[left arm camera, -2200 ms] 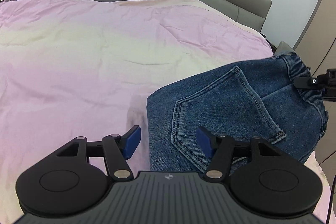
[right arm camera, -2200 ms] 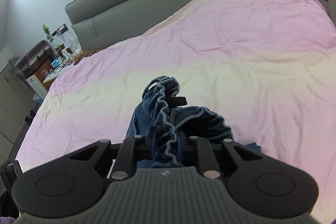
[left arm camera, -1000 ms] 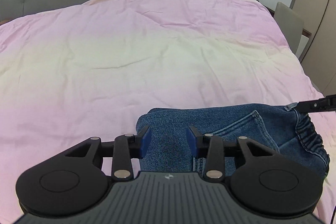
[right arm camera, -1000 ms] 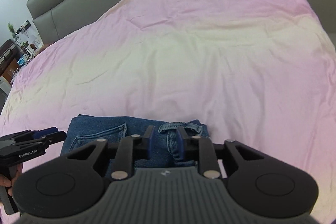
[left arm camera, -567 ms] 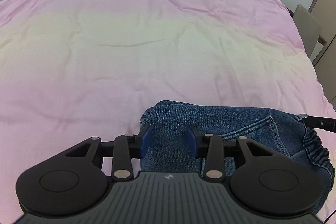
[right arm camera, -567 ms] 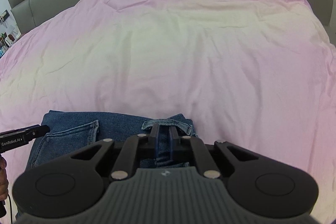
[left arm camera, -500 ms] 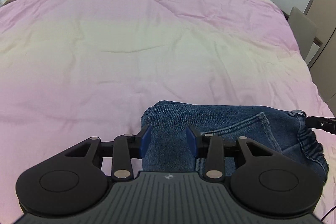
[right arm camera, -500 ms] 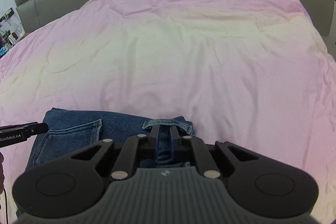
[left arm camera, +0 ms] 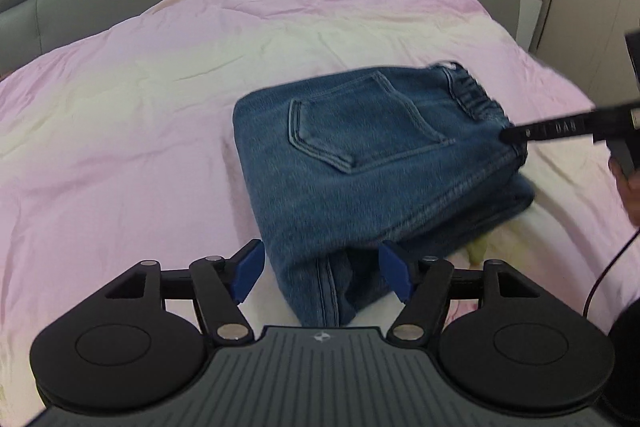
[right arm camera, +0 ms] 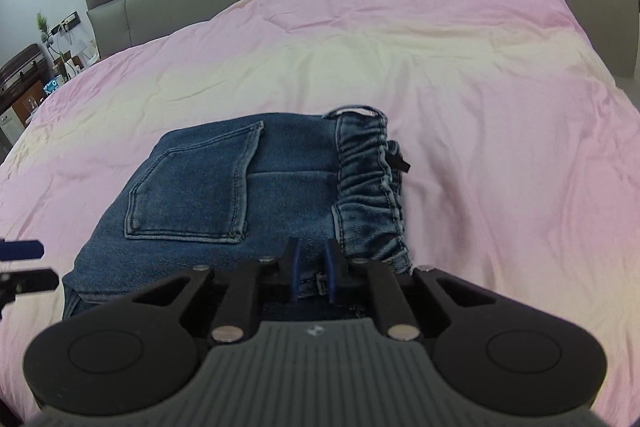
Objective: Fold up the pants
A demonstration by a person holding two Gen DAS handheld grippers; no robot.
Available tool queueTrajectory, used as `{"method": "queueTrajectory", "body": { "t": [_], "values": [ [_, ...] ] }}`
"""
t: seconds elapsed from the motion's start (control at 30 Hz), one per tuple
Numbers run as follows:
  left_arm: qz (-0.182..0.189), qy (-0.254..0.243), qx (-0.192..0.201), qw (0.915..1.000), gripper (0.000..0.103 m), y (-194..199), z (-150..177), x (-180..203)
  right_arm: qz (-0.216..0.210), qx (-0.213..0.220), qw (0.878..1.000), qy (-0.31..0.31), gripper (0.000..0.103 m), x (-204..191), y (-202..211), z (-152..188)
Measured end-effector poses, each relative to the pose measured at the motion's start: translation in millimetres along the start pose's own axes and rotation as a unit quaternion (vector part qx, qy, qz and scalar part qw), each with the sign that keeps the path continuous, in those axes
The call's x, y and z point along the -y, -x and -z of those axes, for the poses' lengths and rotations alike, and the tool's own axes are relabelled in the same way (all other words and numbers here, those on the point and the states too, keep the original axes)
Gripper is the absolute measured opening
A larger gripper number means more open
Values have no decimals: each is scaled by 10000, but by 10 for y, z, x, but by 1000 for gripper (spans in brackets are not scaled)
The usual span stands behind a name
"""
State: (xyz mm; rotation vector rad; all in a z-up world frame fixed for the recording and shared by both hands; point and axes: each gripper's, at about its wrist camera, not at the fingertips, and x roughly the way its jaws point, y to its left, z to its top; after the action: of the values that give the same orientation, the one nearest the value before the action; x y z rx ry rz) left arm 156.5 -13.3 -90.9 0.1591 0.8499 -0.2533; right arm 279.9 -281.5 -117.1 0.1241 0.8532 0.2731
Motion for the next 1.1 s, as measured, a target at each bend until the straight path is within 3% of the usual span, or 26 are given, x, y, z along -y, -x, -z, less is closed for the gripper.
{"method": "queueTrajectory", "body": {
  "t": [0.13,0.17,0.2,0.27,0.33,0.43,0.5,0.6,0.73,0.87,1.03,1.1],
  "values": [
    [-205,-143,-191,9995,79,-212,148,117,-134,-148,9984,-527,0,153,-129,24],
    [-280,-101,-190,9994,75,-269,178,121,-158,-186,9978,-622,0,161,-145,4],
    [-355,-11,-193,9992,62,-313,178,115,-152,-205,9977,-625,0,158,-149,-2],
    [-480,233,-170,9984,44,-352,173,57,-73,-222,9987,-452,0,91,-143,4],
    [-471,189,-191,9985,35,-320,162,13,5,-227,9994,-264,0,40,-146,8],
    [-528,-675,-212,9961,19,-206,174,29,49,-285,9994,-197,0,27,-170,-10],
    [-649,-1607,-286,9845,13,-167,244,114,55,-327,9993,-168,0,34,-190,-24],
    [-630,-2234,-453,9716,12,-254,372,126,-12,-413,9989,-229,0,64,-229,-42],
    [-563,-2450,-577,9662,12,-421,521,162,-104,-535,9979,-337,0,123,-302,-37],
    [-402,-2169,-712,9728,12,-507,512,60,-189,-610,9975,-301,0,168,-376,43],
    [-290,-2173,-737,9729,15,-441,358,30,-146,-598,9973,-410,0,191,-362,69],
    [-90,-1786,-717,9813,26,-363,204,-76,-90,-642,9968,-477,0,179,-354,22]
  ]
}}
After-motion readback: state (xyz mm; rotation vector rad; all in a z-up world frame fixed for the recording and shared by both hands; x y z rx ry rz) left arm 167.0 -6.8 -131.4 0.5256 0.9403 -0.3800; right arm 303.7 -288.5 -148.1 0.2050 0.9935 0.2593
